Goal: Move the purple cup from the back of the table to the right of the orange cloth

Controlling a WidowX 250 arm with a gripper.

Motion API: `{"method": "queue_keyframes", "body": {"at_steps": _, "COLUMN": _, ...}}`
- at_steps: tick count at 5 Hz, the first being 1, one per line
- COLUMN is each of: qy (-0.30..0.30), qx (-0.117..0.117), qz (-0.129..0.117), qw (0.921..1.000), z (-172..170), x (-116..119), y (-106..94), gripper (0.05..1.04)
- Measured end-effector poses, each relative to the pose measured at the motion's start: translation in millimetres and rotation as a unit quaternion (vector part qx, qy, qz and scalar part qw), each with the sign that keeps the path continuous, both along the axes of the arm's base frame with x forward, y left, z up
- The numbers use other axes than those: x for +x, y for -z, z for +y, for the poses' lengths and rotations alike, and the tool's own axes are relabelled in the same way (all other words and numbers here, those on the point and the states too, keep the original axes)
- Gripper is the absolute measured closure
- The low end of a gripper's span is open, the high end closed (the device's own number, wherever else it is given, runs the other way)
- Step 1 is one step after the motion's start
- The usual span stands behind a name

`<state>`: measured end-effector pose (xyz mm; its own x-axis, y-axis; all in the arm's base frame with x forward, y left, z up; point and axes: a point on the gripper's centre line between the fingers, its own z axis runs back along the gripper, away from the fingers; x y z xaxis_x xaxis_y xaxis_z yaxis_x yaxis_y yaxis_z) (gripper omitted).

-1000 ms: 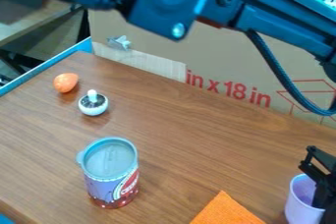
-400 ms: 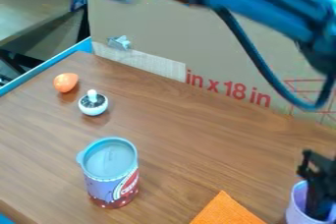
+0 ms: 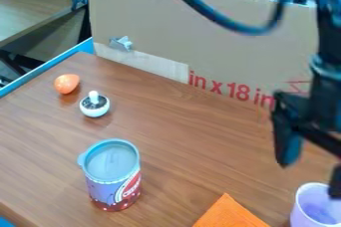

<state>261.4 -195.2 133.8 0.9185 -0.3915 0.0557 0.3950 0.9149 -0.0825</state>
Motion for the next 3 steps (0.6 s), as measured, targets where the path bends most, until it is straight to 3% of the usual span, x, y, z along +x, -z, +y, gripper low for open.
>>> {"method": "queue_keyframes", "body": {"at_steps": 1, "qy": -0.081, "qx": 0.059, "qz": 0.016, "qw": 0.9949, "z": 42, "x": -24, "y": -14.3, "gripper": 0.081}}
{"method": "queue_keyframes", "body": {"at_steps": 2, "qy": -0.179, "qx": 0.103, "qz": 0.053, "qw": 0.9770, "z": 85, "x": -46, "y": -22.2, "gripper": 0.083}}
{"method": "queue_keyframes", "body": {"at_steps": 3, "qy": -0.223, "qx": 0.105, "qz": 0.067, "qw": 0.9668, "z": 117, "x": -50, "y": -26.2, "gripper": 0.083}}
